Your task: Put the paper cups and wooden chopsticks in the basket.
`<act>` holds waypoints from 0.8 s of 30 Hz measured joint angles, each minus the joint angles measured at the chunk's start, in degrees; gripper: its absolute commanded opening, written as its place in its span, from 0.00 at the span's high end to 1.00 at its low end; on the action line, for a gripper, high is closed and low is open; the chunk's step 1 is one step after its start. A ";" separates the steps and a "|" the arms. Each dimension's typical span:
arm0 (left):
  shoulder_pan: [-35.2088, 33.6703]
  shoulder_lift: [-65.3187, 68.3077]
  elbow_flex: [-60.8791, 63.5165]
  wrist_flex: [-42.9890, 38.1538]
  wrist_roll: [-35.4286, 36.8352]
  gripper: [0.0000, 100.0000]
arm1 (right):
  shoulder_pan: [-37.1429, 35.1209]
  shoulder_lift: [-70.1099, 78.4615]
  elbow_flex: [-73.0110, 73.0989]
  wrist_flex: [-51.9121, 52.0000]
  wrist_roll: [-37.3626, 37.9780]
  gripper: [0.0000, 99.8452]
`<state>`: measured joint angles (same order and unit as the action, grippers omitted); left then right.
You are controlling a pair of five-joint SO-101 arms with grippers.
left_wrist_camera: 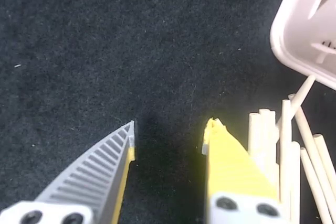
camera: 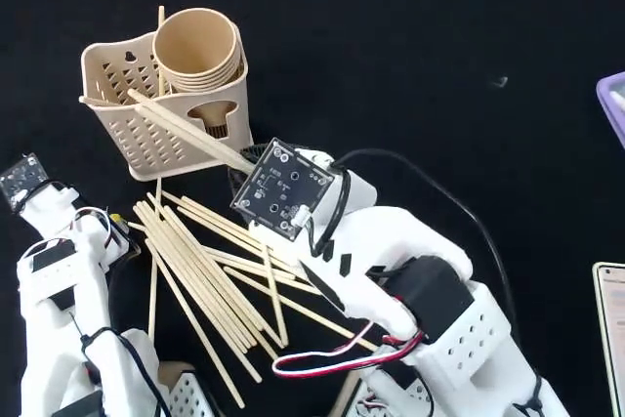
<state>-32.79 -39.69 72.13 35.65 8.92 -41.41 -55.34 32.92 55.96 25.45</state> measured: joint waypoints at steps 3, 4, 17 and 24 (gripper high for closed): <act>0.00 0.00 0.00 0.00 0.00 0.78 | 0.00 -0.09 0.00 -0.35 -0.18 0.99; 0.00 0.00 0.00 0.00 0.00 0.78 | 0.00 -0.09 0.00 -0.79 -0.88 0.99; 0.00 0.00 0.00 0.00 0.00 0.78 | -0.44 12.66 -3.60 -35.96 -23.38 0.99; 0.00 0.00 0.00 0.00 0.00 0.78 | -0.44 33.76 -8.44 -61.54 -24.00 0.99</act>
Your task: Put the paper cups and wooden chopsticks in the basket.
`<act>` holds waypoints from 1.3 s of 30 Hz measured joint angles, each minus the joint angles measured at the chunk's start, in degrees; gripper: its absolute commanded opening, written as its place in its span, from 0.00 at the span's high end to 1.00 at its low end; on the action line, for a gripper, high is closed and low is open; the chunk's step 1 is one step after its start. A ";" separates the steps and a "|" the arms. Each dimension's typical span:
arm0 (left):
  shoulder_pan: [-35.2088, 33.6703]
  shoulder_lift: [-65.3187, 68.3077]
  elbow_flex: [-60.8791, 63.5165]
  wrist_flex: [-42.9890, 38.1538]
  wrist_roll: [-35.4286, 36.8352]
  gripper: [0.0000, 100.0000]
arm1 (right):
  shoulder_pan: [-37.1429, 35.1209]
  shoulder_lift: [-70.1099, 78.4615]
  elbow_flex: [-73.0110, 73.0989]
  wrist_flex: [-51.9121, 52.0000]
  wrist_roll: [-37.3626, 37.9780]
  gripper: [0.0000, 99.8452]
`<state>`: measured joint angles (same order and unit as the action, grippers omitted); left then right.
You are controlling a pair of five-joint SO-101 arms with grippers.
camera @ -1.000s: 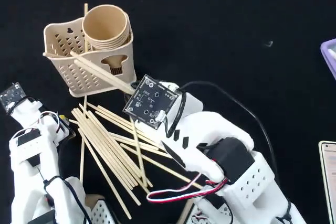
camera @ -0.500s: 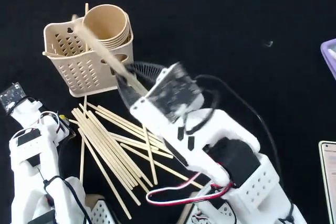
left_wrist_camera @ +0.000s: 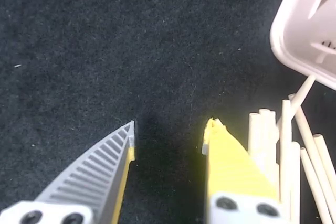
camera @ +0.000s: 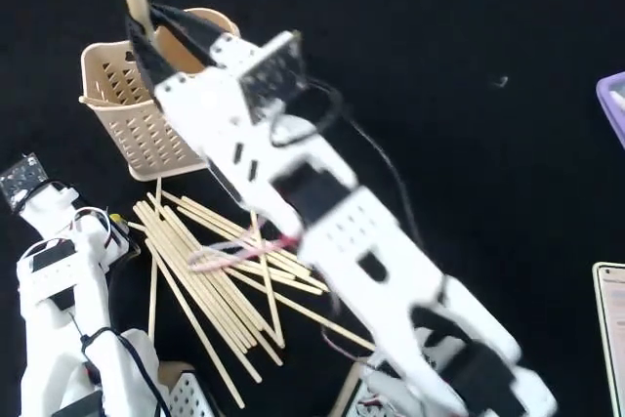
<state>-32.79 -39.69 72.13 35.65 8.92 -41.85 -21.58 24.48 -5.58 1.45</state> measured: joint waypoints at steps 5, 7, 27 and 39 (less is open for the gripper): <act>0.00 0.00 0.00 0.00 0.00 0.78 | -0.09 14.42 -12.04 -1.14 0.00 0.99; 0.00 0.00 0.00 0.00 0.00 0.78 | -0.09 19.87 -17.76 -1.14 0.00 0.99; 0.00 0.00 0.00 0.00 0.00 0.78 | -0.09 32.44 -29.71 17.32 -0.09 0.90; 0.00 0.00 0.00 0.00 0.00 0.78 | 2.73 1.14 -23.21 57.41 -0.09 0.90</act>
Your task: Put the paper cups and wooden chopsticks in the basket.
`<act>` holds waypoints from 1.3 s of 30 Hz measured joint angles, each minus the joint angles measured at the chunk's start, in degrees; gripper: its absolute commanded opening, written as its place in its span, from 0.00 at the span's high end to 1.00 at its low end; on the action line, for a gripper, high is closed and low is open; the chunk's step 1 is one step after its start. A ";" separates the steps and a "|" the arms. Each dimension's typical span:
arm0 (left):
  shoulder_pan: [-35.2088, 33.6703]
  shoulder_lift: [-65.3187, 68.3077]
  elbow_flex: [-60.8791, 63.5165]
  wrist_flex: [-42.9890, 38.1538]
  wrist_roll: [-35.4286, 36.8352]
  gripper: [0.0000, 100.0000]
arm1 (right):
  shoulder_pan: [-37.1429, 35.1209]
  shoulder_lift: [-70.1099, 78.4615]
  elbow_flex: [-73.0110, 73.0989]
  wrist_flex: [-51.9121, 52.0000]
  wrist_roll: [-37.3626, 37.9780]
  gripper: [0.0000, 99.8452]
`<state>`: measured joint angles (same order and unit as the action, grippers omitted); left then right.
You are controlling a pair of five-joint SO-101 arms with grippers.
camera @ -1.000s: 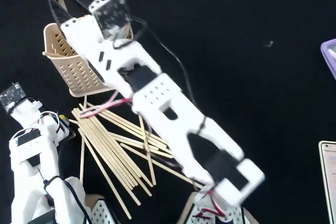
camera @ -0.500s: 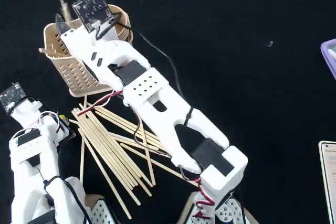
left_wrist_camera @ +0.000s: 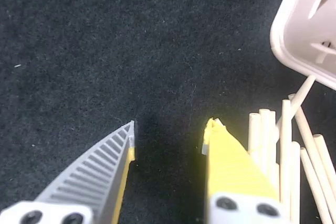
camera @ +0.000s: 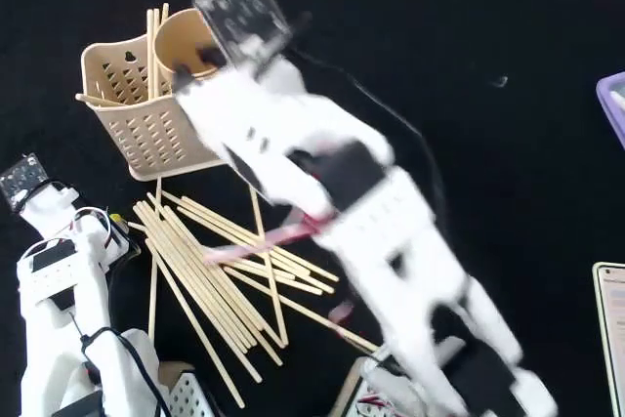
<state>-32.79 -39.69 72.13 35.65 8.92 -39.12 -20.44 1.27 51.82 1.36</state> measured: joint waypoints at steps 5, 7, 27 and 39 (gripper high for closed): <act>0.00 0.00 0.00 0.00 0.00 0.78 | 0.44 -13.10 11.16 12.75 4.04 0.83; 0.00 0.00 0.00 0.00 0.00 0.78 | 0.35 -16.26 17.67 12.92 5.63 0.80; 0.00 0.00 0.00 0.00 0.00 0.78 | -5.54 -0.53 53.98 -10.99 5.98 0.71; 0.00 0.00 0.00 0.00 0.00 0.78 | -5.54 16.53 44.31 -11.34 5.98 0.71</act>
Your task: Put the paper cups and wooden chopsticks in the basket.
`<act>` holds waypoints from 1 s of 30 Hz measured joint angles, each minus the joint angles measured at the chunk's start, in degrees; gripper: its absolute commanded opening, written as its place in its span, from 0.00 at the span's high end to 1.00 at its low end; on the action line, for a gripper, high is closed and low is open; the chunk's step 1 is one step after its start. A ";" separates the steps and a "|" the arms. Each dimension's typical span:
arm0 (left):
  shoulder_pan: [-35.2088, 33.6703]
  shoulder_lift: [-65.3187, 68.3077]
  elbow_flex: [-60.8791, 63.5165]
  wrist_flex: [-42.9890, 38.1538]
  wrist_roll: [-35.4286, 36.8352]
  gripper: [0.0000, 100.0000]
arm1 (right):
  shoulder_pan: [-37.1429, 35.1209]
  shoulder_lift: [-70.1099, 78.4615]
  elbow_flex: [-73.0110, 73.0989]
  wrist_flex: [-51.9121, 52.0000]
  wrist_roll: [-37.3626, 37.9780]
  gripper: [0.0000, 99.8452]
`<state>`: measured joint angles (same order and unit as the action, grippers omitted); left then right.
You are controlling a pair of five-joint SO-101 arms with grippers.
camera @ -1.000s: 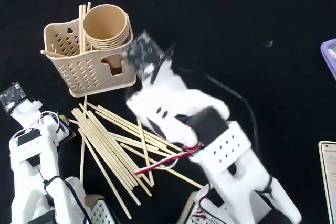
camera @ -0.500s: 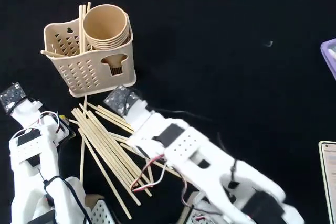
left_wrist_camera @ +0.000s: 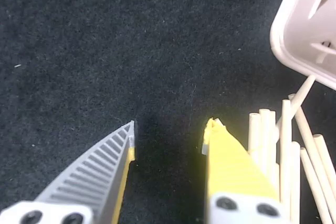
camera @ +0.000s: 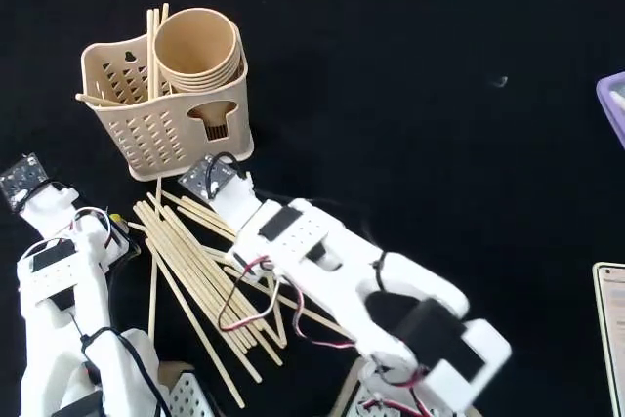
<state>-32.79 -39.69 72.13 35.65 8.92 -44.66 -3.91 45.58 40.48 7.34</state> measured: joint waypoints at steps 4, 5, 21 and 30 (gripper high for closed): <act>0.00 0.00 0.00 0.00 0.00 0.78 | 0.00 3.87 -2.46 0.00 0.35 0.73; 0.00 0.00 0.00 0.00 0.00 0.78 | 0.00 4.57 -2.99 0.00 0.35 0.75; 0.00 0.00 0.00 0.00 0.00 0.78 | 0.62 5.80 -5.89 8.09 10.99 0.87; 0.00 0.00 0.00 0.00 0.00 0.78 | 1.14 5.80 -5.89 9.32 12.48 0.98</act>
<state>-32.79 -39.69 72.13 35.65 8.92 -43.52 1.89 39.69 49.80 19.82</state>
